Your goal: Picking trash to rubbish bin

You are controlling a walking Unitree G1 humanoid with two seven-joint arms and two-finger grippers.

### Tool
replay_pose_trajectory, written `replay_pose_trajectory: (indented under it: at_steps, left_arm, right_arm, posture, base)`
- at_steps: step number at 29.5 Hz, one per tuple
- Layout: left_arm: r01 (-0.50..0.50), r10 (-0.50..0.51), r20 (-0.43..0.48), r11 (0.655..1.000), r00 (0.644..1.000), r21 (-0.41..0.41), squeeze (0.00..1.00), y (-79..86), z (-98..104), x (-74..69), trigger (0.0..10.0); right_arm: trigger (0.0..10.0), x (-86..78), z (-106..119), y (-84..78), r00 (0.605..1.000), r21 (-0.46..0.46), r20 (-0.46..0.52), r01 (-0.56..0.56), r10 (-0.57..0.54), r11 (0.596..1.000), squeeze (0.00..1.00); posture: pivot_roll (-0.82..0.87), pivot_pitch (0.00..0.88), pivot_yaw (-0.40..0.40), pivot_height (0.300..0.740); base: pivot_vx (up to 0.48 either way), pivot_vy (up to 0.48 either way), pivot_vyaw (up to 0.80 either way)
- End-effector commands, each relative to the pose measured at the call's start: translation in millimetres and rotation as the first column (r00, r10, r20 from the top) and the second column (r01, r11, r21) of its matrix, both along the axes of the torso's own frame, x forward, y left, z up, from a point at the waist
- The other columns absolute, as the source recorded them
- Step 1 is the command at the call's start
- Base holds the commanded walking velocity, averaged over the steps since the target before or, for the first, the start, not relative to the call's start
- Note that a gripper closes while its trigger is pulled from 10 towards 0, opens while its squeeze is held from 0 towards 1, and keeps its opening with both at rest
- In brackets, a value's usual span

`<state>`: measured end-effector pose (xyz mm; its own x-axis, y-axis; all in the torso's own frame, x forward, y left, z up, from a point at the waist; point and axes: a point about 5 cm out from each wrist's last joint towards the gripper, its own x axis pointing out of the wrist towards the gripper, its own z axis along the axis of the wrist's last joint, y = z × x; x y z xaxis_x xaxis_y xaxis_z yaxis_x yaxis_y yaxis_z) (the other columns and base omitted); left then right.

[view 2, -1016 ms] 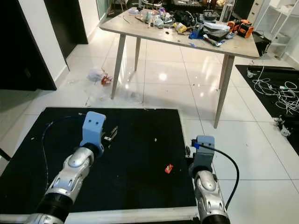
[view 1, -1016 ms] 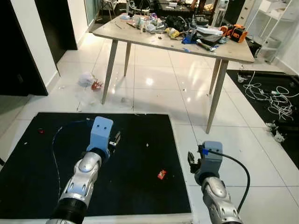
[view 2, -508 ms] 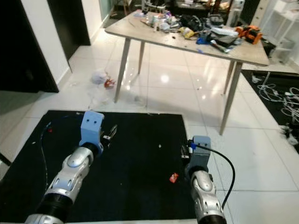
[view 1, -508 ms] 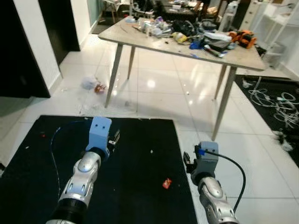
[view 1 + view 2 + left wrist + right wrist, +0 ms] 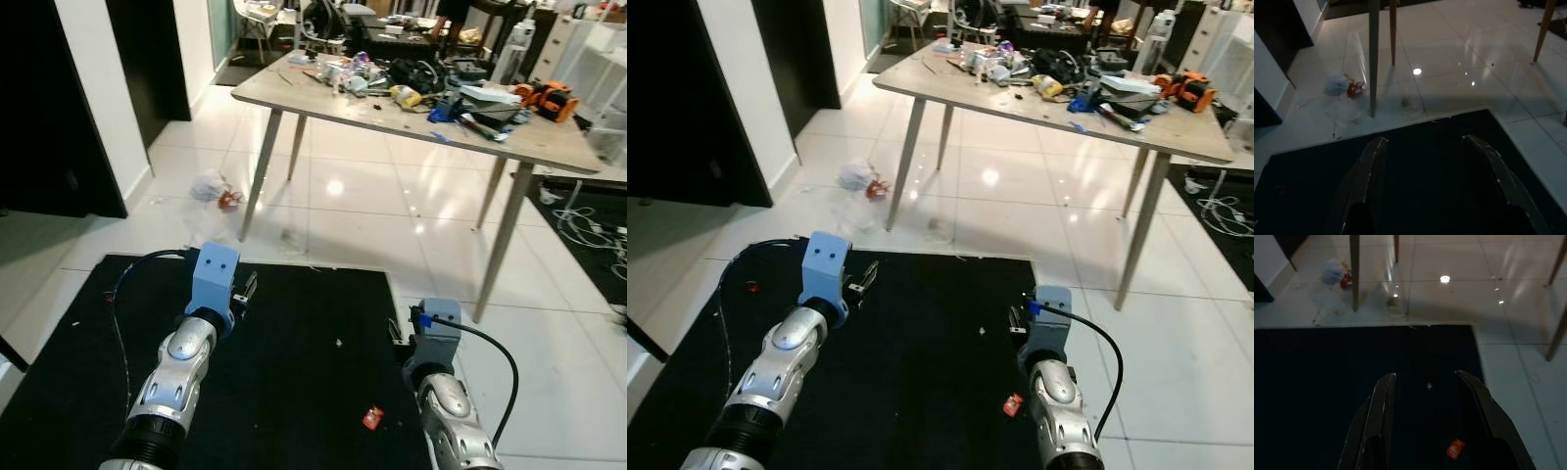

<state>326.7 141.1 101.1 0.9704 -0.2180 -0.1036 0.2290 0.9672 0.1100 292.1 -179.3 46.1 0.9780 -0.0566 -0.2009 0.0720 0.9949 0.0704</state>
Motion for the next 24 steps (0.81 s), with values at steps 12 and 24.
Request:
replay_pose_trajectory:
  at_steps: [12,24]
  left_arm:
    - [0.006,-0.006,-0.001,1.000,1.000,-0.006,0.00,-4.4,0.6,1.4,10.0]
    - [0.025,-0.025,-0.002,1.000,1.000,-0.010,0.00,-10.3,0.1,1.1,10.0]
  right_arm:
    - [10.0,-1.2,-2.4,-2.6,1.000,0.023,-0.015,0.021,-0.021,1.000,0.00]
    - [10.0,-1.6,0.1,-4.3,1.000,0.022,0.000,0.021,-0.021,1.000,0.00]
  posture:
    - [-0.08,0.058,-0.014,0.740]
    - [-0.09,0.062,-0.012,0.740]
  base:
    - [0.301,0.000,0.00]
    - [0.300,0.000,0.00]
